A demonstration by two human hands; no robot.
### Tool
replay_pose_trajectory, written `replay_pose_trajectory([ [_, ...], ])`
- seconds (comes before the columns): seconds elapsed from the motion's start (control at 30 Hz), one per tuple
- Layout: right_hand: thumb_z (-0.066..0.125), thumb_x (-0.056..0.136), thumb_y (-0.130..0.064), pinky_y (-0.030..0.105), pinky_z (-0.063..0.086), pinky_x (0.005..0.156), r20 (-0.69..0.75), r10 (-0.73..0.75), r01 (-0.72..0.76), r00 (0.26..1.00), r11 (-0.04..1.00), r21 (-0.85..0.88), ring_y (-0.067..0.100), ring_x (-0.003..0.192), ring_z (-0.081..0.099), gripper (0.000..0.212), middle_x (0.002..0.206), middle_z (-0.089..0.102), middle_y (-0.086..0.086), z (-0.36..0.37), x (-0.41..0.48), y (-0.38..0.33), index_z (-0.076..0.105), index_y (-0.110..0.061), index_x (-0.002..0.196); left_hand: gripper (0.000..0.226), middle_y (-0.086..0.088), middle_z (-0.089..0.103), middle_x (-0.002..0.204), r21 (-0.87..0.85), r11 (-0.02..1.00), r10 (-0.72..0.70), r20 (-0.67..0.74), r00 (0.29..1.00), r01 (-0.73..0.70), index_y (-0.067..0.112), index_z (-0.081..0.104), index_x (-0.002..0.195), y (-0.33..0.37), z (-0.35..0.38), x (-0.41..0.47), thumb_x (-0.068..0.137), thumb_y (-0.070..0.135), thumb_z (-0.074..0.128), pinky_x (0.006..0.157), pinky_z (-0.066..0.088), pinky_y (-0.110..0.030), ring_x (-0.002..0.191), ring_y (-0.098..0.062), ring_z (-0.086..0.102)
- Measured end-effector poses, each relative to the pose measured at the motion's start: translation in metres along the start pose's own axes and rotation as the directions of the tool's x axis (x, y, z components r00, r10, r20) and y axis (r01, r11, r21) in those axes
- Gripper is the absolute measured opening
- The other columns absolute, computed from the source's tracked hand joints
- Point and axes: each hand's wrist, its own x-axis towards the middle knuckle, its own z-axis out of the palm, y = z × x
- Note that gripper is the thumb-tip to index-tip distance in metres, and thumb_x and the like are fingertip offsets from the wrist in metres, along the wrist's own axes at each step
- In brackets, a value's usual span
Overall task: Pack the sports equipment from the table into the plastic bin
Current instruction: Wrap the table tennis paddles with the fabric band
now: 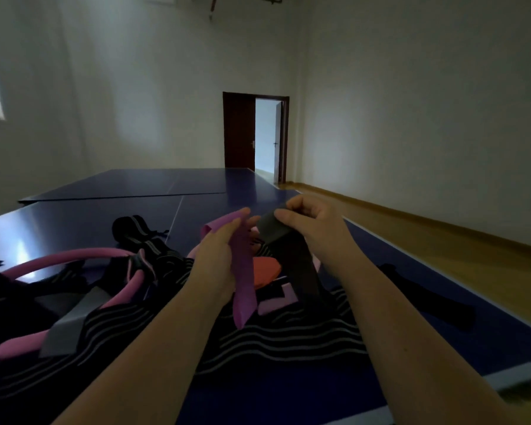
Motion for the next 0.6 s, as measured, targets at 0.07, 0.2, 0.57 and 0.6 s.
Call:
replay_pose_trajectory([
  [0.07, 0.072, 0.088, -0.021, 0.023, 0.05, 0.07, 0.015, -0.013, 0.013, 1.0, 1.0, 0.019, 0.003, 0.071, 0.06, 0.012, 0.069, 0.064, -0.011, 0.018, -0.003, -0.015, 0.067, -0.018, 0.077, 0.03, -0.015, 0.073, 0.1, 0.03, 0.999, 0.043, 0.022, 0.999, -0.043, 0.001, 0.066, 0.116, 0.013, -0.006, -0.012, 0.101, 0.021, 0.05, 0.086, 0.056, -0.043, 0.09, -0.029, 0.068],
  [0.2, 0.074, 0.085, -0.03, 0.039, 0.057, 0.083, 0.002, 0.037, -0.037, 0.999, 0.992, 0.122, 0.014, 0.081, 0.067, 0.015, 0.084, 0.071, 0.006, 0.051, -0.01, -0.04, 0.069, -0.017, 0.079, 0.037, -0.014, 0.073, 0.099, 0.081, 0.994, 0.068, 0.099, 0.993, -0.076, 0.007, 0.068, 0.11, 0.035, -0.018, -0.033, 0.095, 0.037, 0.054, 0.092, 0.051, -0.045, 0.095, -0.028, 0.068],
  [0.57, 0.071, 0.088, -0.036, 0.024, 0.044, 0.06, -0.062, -0.064, 0.066, 0.996, 0.997, 0.037, 0.008, 0.058, 0.047, 0.04, 0.062, 0.048, 0.004, 0.127, -0.014, -0.074, 0.055, -0.006, 0.068, 0.029, -0.009, 0.075, 0.107, 0.412, 0.841, 0.316, 0.151, 0.937, -0.35, 0.013, 0.068, 0.12, 0.09, -0.073, -0.071, 0.093, 0.004, 0.061, 0.084, 0.058, -0.036, 0.1, -0.024, 0.072],
  [0.6, 0.07, 0.089, -0.039, 0.028, 0.043, 0.062, -0.015, -0.067, 0.067, 0.998, 0.997, 0.041, 0.012, 0.06, 0.045, 0.045, 0.064, 0.046, 0.008, 0.133, -0.016, -0.073, 0.055, -0.001, 0.069, 0.025, -0.007, 0.076, 0.103, 0.426, 0.835, 0.34, 0.099, 0.935, -0.349, 0.015, 0.07, 0.116, 0.093, -0.079, -0.071, 0.094, 0.006, 0.061, 0.079, 0.058, -0.034, 0.096, -0.023, 0.073],
])
